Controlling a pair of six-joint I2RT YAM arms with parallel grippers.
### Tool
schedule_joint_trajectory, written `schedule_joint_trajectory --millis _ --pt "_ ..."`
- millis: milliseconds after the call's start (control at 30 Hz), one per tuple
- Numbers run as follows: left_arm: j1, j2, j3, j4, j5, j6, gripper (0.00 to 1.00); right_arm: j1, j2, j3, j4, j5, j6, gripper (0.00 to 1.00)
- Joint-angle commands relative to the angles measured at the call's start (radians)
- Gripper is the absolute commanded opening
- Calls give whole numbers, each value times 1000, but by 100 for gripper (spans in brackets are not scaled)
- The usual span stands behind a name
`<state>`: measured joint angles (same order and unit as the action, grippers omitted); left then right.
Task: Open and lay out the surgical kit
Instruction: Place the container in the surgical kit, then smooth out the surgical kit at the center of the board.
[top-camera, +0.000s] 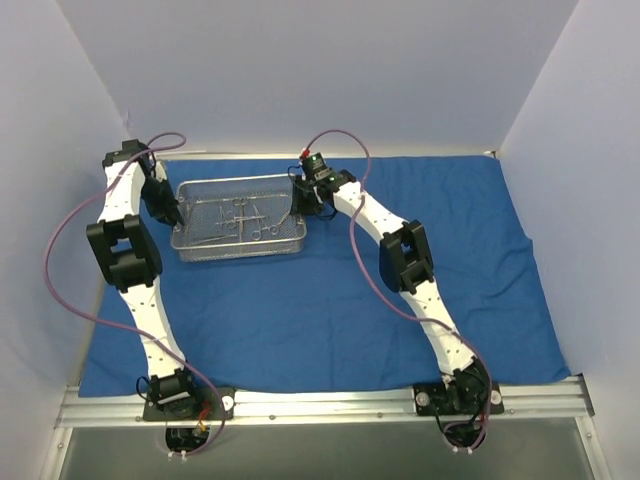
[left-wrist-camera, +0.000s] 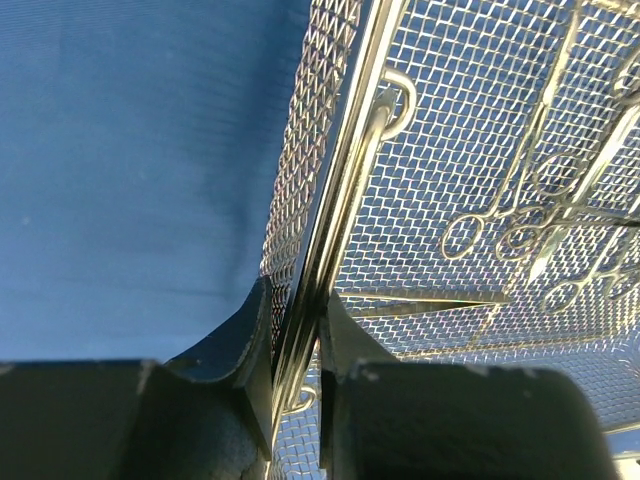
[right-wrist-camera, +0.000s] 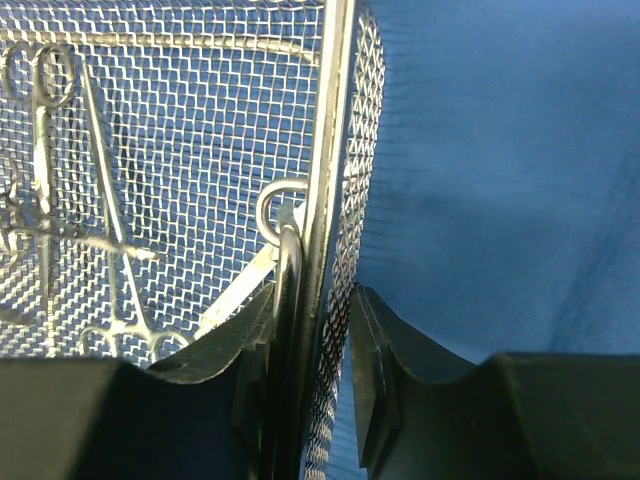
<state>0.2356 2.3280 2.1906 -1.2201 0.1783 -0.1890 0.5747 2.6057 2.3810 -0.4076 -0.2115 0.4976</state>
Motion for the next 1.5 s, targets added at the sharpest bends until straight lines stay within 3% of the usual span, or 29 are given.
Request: schedule_joint_trajectory --millis 0,33,67,100,133,167,233,367,500,633,700,833,900,1067,1467 --pt "39 36 64 67 -22 -162 16 -13 -15 57 53 -177 49 19" --pt "39 39 73 67 -20 -161 24 -16 -22 55 55 -177 45 28" --pt "39 39 78 57 -22 -164 32 -28 -44 50 56 -169 41 43" --pt "39 37 78 56 -25 -168 41 -38 -56 43 65 -167 45 49" --pt "38 22 66 56 -22 -176 45 -50 -67 43 66 -167 50 60" --pt "37 11 54 60 -20 -182 49 -85 -93 44 62 -158 62 64" --pt "38 -28 32 60 -25 -204 55 -122 -125 38 47 -154 64 71" --pt "36 -104 18 51 -89 -231 59 -226 -287 -69 10 -128 23 82" --pt "4 -188 76 50 -109 -251 59 -343 -468 -279 -26 -63 -43 82" --pt "-117 -263 83 60 -117 -271 58 -517 -588 -454 -54 -28 -91 73" --pt "-214 -272 64 86 -90 -283 56 -567 -619 -512 -69 -29 -113 57" --pt "-390 -263 9 168 35 -326 41 -662 -659 -632 -17 -40 -123 10" --pt "-476 -243 21 185 87 -333 29 -700 -654 -655 -11 -29 -134 0" --pt "-584 -225 -64 304 288 -345 17 -753 -595 -683 -39 49 -168 0" --pt "-575 -274 -109 249 210 -303 17 -765 -443 -720 29 93 -165 0"
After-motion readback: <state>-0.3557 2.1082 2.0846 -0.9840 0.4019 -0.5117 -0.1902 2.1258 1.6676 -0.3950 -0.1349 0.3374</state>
